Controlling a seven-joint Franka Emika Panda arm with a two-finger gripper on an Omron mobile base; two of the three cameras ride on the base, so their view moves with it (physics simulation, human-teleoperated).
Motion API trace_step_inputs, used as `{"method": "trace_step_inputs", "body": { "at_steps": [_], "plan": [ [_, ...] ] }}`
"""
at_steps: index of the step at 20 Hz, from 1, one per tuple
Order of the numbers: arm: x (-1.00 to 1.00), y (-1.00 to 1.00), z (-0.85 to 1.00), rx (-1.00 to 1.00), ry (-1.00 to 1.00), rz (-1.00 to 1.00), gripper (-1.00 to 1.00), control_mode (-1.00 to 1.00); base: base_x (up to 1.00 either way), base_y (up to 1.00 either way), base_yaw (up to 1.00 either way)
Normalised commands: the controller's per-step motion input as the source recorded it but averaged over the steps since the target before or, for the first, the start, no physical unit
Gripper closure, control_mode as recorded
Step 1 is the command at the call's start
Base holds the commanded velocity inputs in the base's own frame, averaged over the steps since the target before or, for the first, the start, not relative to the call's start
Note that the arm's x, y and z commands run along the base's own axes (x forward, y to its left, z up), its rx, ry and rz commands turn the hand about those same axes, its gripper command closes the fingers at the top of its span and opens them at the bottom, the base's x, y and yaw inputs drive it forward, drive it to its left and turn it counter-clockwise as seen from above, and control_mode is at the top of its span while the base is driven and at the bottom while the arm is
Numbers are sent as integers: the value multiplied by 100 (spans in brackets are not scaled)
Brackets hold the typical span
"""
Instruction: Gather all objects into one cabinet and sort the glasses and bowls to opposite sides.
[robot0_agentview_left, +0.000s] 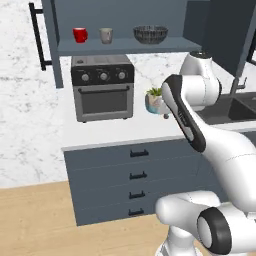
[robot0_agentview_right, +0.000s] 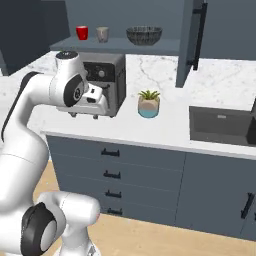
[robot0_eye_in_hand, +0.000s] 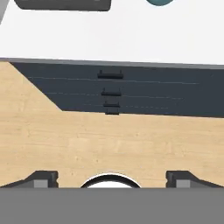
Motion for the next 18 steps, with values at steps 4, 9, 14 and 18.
{"method": "trace_step_inputs", "body": {
  "at_steps": [4,9,14,18],
  "plan": [
    [0,0,0,0,0,0,-100,100,-92,-11,-1],
    [0,0,0,0,0,0,-100,100,-34,-4,-25],
    [0,0,0,0,0,0,-100,100,-2,0,-68],
    [0,0,0,0,0,0,-100,100,0,0,-77]
  ]
}}
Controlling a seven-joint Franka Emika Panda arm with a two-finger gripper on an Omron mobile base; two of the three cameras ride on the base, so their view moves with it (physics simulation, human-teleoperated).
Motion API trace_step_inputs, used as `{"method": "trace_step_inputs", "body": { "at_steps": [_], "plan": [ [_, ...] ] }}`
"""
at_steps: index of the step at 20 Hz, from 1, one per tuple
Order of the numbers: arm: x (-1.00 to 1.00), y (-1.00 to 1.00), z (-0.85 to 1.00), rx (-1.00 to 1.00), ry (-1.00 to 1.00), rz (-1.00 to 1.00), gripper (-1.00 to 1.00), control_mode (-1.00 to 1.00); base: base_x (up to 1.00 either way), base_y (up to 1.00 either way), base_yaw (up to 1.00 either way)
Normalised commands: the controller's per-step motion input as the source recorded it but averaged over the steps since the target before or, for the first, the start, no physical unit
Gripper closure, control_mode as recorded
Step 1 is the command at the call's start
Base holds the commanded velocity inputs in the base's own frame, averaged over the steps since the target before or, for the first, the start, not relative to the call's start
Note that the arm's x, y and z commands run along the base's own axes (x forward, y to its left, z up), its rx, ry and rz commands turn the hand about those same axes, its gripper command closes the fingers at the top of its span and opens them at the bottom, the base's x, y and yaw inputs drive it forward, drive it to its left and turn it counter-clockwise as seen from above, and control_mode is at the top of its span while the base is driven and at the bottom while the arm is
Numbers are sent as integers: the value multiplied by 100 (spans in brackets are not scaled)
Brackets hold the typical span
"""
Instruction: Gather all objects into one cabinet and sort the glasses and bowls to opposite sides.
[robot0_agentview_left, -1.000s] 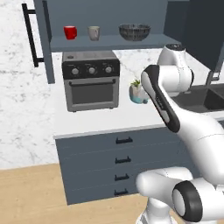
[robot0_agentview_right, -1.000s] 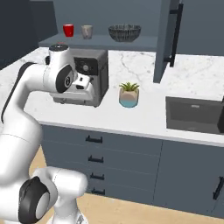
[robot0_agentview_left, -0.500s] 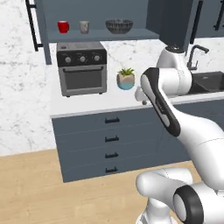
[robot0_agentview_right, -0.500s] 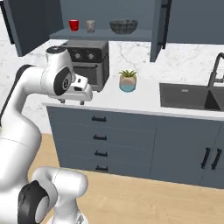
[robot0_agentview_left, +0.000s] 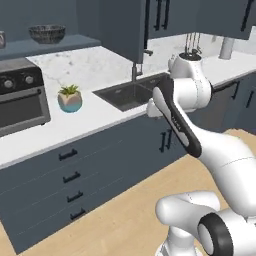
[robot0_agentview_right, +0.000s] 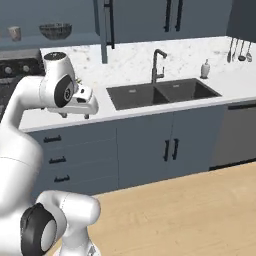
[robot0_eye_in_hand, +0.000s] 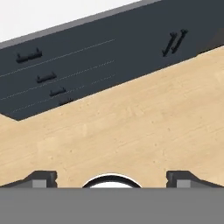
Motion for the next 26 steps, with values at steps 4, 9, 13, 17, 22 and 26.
{"method": "trace_step_inputs", "body": {
  "at_steps": [4,9,13,17,22,26],
  "plan": [
    [0,0,0,0,0,0,-100,100,0,-1,-78],
    [0,0,0,0,0,0,-100,100,0,-9,-81],
    [0,0,0,0,0,0,-100,100,13,-5,-74],
    [0,0,0,0,0,0,-100,100,76,-29,-42],
    [0,0,0,0,0,0,-100,100,100,-40,-7],
    [0,0,0,0,0,0,-100,100,100,-17,0]
  ]
}}
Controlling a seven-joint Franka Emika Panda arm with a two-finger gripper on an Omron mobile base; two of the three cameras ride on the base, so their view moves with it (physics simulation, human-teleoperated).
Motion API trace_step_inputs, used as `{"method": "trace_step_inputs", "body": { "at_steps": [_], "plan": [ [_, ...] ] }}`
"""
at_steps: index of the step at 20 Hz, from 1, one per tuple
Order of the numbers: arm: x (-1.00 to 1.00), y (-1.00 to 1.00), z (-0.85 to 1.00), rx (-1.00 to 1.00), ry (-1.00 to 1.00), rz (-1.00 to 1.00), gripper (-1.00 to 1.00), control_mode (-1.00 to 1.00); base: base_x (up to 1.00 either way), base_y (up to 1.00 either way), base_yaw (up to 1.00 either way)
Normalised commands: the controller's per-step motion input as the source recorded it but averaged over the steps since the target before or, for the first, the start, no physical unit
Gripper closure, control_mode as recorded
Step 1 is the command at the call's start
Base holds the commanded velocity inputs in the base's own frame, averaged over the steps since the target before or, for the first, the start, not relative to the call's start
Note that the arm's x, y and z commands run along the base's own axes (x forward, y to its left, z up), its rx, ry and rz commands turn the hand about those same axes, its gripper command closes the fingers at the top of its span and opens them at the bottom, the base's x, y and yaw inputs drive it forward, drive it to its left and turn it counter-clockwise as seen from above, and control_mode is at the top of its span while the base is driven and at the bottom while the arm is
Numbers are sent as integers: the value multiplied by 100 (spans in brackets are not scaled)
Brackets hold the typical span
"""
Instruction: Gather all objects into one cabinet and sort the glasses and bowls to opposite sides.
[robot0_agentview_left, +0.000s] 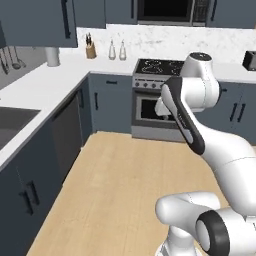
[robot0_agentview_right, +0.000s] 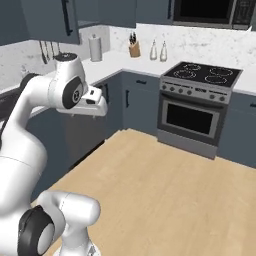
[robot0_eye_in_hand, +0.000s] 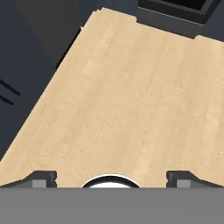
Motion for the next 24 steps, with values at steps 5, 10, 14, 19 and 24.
{"method": "trace_step_inputs", "body": {
  "at_steps": [5,10,14,19,24],
  "plan": [
    [0,0,0,0,0,0,-100,100,100,-5,4],
    [0,0,0,0,0,0,-100,100,100,-3,19],
    [0,0,0,0,0,0,-100,100,100,-1,31],
    [0,0,0,0,0,0,-100,100,100,0,40],
    [0,0,0,0,0,0,-100,100,100,-8,49]
  ]
}}
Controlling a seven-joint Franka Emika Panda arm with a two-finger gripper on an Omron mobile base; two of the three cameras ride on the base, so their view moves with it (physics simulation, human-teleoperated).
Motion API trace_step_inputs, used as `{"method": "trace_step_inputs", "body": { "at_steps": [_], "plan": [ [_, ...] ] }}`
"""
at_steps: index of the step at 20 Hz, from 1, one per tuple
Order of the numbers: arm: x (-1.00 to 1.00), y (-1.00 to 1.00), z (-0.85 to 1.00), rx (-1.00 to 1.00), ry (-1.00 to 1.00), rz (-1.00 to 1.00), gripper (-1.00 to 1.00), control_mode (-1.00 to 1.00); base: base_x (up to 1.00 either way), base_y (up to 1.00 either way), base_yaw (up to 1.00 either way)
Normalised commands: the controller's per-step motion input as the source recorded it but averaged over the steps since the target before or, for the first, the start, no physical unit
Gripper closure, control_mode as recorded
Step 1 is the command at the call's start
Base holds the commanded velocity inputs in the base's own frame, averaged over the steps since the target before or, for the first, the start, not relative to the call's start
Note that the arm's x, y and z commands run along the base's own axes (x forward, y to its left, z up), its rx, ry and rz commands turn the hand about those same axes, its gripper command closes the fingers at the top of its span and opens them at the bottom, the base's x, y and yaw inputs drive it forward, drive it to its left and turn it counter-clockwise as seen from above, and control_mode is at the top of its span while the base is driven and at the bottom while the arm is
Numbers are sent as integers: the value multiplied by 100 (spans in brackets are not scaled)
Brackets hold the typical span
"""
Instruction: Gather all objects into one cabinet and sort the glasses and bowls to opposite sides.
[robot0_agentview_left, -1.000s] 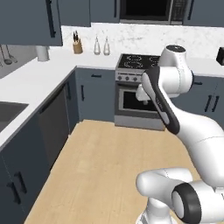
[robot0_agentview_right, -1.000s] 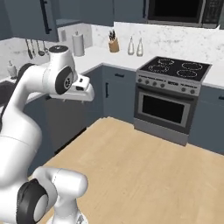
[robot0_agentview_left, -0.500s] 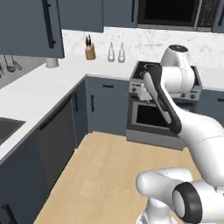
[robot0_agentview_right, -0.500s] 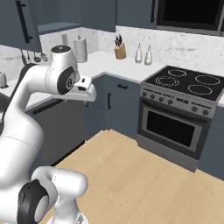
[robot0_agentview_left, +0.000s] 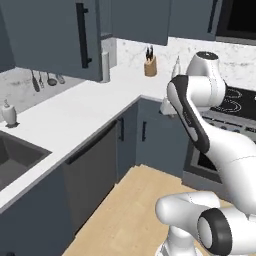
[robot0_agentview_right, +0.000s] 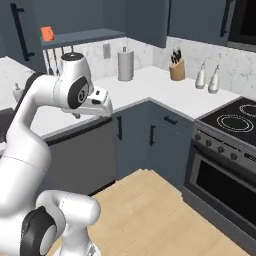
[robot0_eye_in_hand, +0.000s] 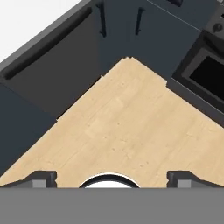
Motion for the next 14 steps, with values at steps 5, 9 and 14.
{"method": "trace_step_inputs", "body": {
  "at_steps": [5,9,14],
  "plan": [
    [0,0,0,0,0,0,-100,100,78,-49,47],
    [0,0,0,0,0,0,-100,100,53,-53,52],
    [0,0,0,0,0,0,-100,100,46,-40,53]
  ]
}}
